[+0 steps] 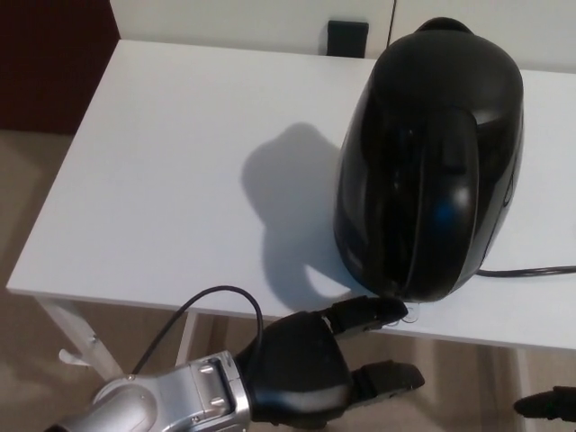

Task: The robot walk towards a table in front and click the button on the base of the boilling pot using its left middle finger

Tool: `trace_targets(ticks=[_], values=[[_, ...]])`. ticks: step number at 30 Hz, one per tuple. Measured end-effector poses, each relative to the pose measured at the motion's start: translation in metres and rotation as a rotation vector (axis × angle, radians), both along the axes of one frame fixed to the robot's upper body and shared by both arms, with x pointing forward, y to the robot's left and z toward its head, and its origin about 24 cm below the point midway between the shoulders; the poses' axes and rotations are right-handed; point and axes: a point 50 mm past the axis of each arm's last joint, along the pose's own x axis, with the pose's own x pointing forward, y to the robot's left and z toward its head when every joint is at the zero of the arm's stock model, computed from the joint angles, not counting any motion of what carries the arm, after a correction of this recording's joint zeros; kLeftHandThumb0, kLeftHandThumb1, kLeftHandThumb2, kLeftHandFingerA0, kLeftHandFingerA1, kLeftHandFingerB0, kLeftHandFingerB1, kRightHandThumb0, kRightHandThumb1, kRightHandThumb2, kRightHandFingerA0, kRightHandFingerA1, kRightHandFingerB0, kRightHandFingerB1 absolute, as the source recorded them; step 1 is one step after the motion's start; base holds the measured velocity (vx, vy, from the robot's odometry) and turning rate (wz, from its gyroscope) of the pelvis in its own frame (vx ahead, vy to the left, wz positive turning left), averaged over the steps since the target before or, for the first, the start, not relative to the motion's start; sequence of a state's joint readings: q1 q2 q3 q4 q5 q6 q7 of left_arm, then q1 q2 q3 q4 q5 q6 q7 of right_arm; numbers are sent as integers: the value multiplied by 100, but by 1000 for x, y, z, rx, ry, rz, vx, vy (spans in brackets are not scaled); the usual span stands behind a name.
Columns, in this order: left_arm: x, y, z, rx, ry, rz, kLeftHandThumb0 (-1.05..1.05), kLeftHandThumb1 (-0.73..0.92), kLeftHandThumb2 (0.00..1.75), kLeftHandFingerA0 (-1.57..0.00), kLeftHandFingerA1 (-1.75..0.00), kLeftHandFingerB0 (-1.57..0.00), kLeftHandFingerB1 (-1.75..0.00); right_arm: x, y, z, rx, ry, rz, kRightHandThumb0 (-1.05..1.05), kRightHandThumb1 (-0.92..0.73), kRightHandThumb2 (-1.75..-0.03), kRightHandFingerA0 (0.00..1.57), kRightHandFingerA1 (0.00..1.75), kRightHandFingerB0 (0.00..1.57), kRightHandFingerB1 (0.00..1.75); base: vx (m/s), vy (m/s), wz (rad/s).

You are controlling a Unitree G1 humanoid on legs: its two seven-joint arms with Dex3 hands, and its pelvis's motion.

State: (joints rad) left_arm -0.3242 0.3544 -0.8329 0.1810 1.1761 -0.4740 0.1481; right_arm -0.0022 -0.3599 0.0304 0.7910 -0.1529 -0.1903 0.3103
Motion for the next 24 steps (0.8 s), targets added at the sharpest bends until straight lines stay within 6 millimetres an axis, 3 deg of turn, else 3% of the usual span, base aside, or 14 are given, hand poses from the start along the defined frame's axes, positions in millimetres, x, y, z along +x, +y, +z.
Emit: trace_targets(ticks=[1, 7, 8, 9, 20, 24], values=[[-1, 0, 0, -1, 2, -1, -33, 56, 60, -21, -32, -9, -21, -1, 0, 0, 2, 1, -1, -41, -62, -58, 59, 47, 45, 39, 0, 0, 0], [-10, 9, -5, -5, 21, 6, -31, 56, 58, -25, -33, -13, -27, -7, 1, -3, 1, 16, 5, -42, -61, -57, 58, 48, 49, 42, 0, 0, 0], [-13, 12, -5, -3, 23, 7, -32, 55, 57, -26, -33, -14, -27, -7, 1, -4, 1, 17, 5, -43, -44, -82, 52, 61, 40, 53, 0, 0, 0], [-17, 18, -4, 1, 27, 5, -34, 55, 58, -25, -33, -12, -27, -9, 1, -5, 2, 22, 3, -35, -59, -57, 57, 48, 52, 44, 0, 0, 0], [-61, 82, 19, -19, 51, 25, -33, 58, 59, -23, -31, -11, -25, -1, 1, -2, 14, 11, -15, -23, -59, -57, 60, 47, 52, 43, 0, 0, 0], [-90, 107, 10, -10, 166, 74, -32, 64, 60, -24, -32, -12, -27, -4, 0, -5, 15, 28, -25, -24, -60, -57, 58, 46, 51, 43, 0, 0, 0]])
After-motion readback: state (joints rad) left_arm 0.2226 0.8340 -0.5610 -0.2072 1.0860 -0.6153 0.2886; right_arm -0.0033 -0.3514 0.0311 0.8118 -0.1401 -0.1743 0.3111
